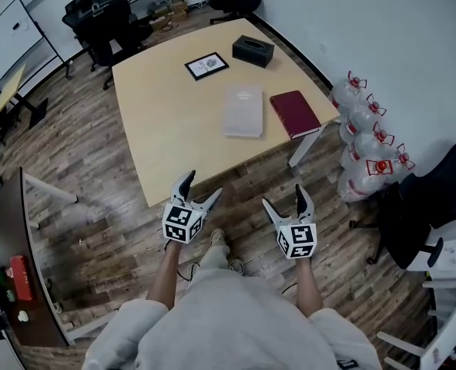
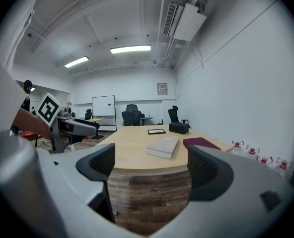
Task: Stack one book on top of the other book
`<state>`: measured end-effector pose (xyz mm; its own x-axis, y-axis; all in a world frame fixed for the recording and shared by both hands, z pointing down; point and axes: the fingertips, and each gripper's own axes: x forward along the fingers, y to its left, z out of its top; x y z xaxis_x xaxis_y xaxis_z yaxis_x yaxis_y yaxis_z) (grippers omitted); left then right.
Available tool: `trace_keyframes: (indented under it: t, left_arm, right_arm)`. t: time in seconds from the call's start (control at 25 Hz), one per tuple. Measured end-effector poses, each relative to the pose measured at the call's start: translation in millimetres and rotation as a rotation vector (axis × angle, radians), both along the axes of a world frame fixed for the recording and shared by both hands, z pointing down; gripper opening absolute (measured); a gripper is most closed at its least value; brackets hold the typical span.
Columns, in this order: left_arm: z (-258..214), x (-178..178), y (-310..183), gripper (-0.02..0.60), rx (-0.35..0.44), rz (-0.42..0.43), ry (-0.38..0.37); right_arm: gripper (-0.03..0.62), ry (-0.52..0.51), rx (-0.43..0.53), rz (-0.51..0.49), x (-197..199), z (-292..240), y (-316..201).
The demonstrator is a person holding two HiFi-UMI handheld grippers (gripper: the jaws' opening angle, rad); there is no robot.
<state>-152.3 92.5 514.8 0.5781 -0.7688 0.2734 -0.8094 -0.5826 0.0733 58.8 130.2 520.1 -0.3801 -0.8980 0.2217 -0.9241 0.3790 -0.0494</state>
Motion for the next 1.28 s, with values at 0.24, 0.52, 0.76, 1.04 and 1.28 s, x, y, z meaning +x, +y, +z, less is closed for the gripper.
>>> trace_keyframes:
  t: [0.24,0.52,0.76,1.04,1.28]
  left_arm:
    - [2,5,-24,0.383,0.005,0.013,-0.002]
    - [9,7,-68,0.383,0.001,0.02,0.01]
    - [15,9,-123,0.383,-0.011,0.029,0.017]
    - [8,10,-190,0.383,-0.023,0.031,0.036]
    - [13,8,-234,0.383,-0.05,0.036,0.037]
  right_arm:
    - [0.443,0.002,0.002,0.001,1,4,-20]
    - [0.443,0.015,-0.002,0.0,0,9,-59]
    - [0.443,0.022,-0.013,0.004,-4,13,-113]
    - [0.443,0.019,-0.014,0.008,-9,3,-178]
    - [0.445,0.016,-0.015,0.019,-12,-1,-227]
